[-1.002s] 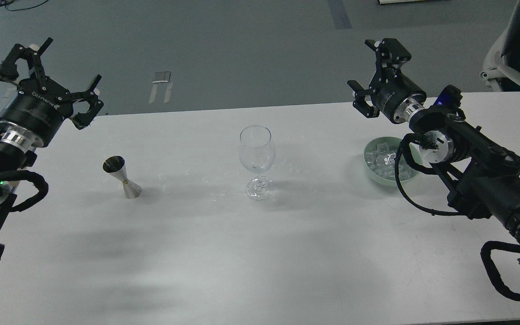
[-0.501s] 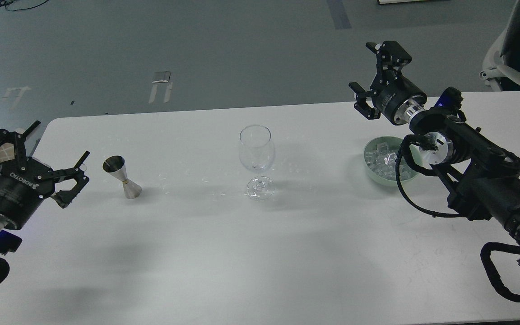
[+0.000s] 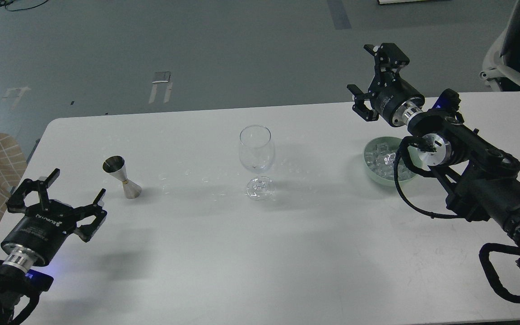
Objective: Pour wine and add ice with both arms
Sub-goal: 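Move the left gripper to the metal jigger and close on it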
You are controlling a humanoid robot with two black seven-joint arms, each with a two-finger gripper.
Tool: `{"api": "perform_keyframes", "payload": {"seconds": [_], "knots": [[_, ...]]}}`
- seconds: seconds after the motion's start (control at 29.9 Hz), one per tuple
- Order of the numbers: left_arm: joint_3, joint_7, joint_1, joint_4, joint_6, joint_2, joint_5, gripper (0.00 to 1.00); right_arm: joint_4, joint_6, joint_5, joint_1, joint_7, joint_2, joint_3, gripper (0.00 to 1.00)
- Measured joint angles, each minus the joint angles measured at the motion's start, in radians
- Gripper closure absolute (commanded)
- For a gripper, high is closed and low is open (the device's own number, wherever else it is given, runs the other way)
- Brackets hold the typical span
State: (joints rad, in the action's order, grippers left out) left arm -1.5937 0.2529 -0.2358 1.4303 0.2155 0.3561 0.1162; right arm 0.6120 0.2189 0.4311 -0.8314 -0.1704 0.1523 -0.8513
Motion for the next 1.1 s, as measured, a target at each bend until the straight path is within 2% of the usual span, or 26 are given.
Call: {"api": "perform_keyframes", "payload": {"seconds": [0.27,0.6,0.9,1.1], "knots": [[0.016,0.001,0.113,-0.187,-0.001,-0.084,-0.001,0.03,0.000,0.000,0.000,0.012,0.000,0.001,0.001,0.00],[0.039,0.009,0.200,-0.279,-0.001,-0.135,-0.003,0.03,0.000,-0.002,0.000,0.021,0.000,0.001,0.001,0.00],[0.040,0.011,0.330,-0.462,0.010,-0.150,-0.007,0.03,0.000,-0.005,0.000,0.023,0.000,0.000,0.017,0.00],[0.060,0.013,0.347,-0.480,0.013,-0.156,-0.009,0.03,0.000,-0.007,0.000,0.023,0.000,0.000,0.032,0.00]]}}
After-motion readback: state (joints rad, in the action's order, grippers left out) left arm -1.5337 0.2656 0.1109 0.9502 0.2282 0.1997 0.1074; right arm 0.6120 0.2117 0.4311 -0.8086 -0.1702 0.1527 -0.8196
